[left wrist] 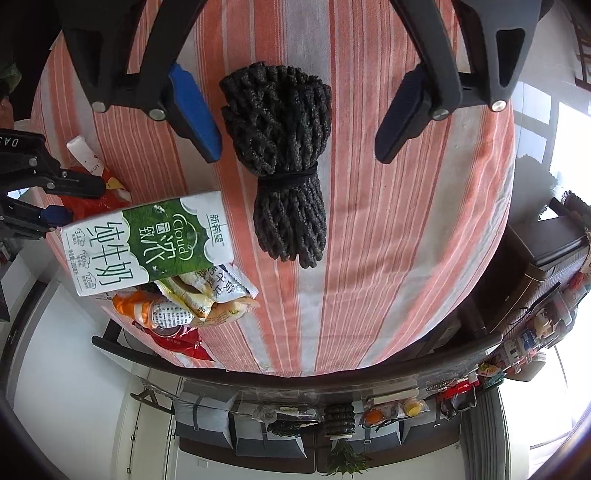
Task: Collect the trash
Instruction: 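Grasp the black rope bundle with the left tool while the right tool grasps the red bag, then carry rope and red bag to the blue wastebasket and release both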
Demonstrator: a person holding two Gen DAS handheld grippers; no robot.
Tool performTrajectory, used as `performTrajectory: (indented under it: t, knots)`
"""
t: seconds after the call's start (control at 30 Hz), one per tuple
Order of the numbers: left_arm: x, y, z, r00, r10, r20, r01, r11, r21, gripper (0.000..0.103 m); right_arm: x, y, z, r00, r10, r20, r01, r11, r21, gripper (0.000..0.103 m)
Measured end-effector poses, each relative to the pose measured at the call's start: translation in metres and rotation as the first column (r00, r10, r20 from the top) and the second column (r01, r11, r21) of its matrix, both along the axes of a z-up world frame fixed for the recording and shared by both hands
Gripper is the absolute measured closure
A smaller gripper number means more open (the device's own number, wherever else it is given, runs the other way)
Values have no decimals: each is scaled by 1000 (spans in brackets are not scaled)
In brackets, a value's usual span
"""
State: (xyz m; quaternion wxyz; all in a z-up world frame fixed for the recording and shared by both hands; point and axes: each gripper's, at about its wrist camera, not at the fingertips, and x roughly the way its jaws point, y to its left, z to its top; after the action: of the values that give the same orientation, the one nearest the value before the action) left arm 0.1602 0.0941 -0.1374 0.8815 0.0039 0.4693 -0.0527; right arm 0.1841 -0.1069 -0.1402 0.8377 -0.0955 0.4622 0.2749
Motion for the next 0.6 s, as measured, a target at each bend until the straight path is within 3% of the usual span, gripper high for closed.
performTrajectory:
  t: [0.03,0.07,0.23,0.4,0.6]
  knots:
    - [3,0,-1,1000,-13,-10,13,1000,-8,54,4,1,-2,1000,-1,-24,1,1000,-4,56]
    - [3,1,-2,1000,-20,-17,20,1000,-12,59,5,-1,-1,999,-5,-36,5,1000,1,62]
    - [-8,12,12,999,17,41,-16,1000,-22,63,-10,-22,22,999,-40,16,39,999,35,64]
    - [-19,26,46,989,85,119,-77,995,-71,64,-15,-61,42,991,-124,54,117,987,110,64]
    - [-24,-24,85,982,-32,184,51,994,-97,64,-23,-119,59,972,-221,73,204,960,192,64]
